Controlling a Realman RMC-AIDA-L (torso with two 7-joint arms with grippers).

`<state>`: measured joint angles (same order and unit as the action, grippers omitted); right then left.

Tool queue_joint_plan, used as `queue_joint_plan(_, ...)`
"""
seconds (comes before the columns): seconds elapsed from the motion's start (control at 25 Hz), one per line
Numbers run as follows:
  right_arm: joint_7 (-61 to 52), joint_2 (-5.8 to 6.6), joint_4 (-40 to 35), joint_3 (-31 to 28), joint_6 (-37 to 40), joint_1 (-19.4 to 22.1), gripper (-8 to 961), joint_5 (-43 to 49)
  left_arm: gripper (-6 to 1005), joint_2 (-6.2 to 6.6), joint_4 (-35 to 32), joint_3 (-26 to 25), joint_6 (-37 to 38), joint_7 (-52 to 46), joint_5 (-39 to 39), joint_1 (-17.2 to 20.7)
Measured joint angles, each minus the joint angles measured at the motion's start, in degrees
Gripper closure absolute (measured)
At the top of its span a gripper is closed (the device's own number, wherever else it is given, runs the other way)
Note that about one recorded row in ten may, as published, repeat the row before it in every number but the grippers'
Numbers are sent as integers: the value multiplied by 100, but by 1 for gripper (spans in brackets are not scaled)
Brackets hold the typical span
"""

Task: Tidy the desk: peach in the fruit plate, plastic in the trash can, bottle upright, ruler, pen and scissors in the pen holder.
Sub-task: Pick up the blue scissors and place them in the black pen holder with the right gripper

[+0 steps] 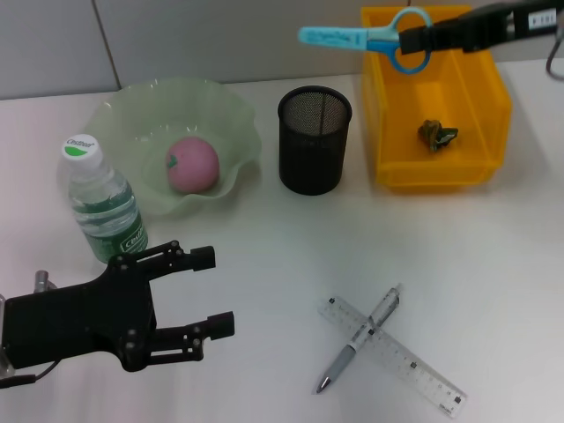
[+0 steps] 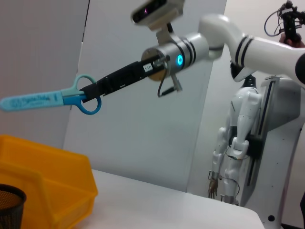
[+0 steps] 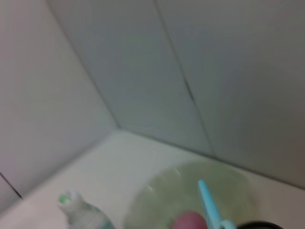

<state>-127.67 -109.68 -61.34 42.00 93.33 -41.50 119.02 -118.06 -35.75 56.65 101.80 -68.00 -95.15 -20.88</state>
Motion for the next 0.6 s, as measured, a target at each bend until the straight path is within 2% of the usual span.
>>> queue_joint_plan(0.12, -609, 103, -176, 12, 129, -496, 866, 879, 166, 2, 1, -9, -29, 74, 2, 10)
queue_joint_plan(0.16, -609, 103, -176, 12, 129, -496, 866, 879, 166, 2, 1, -9, -43, 96, 6, 12)
queue_joint_plan(0.2, -895, 166, -126, 30, 219, -873, 866, 1437, 166, -1, 1, -9, -64, 125, 8, 14)
queue_joint_plan(0.24, -987, 179, -75, 45, 259, -1072, 866, 1689, 166, -2, 1, -9, -70, 132, 8, 14)
queue_joint_plan(0.28, -987, 179, -75, 45, 259, -1072, 866, 1689, 166, -2, 1, -9, -70, 132, 8, 14)
queue_joint_plan(0.32, -1055, 184, -17, 52, 285, -1241, 866, 1956, 166, -3, 1, -8, -78, 134, 11, 14)
queue_joint_plan(0.4, -1174, 165, 233, 122, 321, -1775, 866, 2712, 166, -7, 0, -26, -91, 154, 25, 13)
queue_joint_plan(0.44, -1174, 165, 233, 122, 321, -1775, 866, 2712, 166, -7, 0, -26, -91, 154, 25, 13)
queue_joint_plan(0.6, -1258, 104, 731, 458, 194, -2295, 865, 3362, 166, -16, -2, -72, -93, 180, 34, 13)
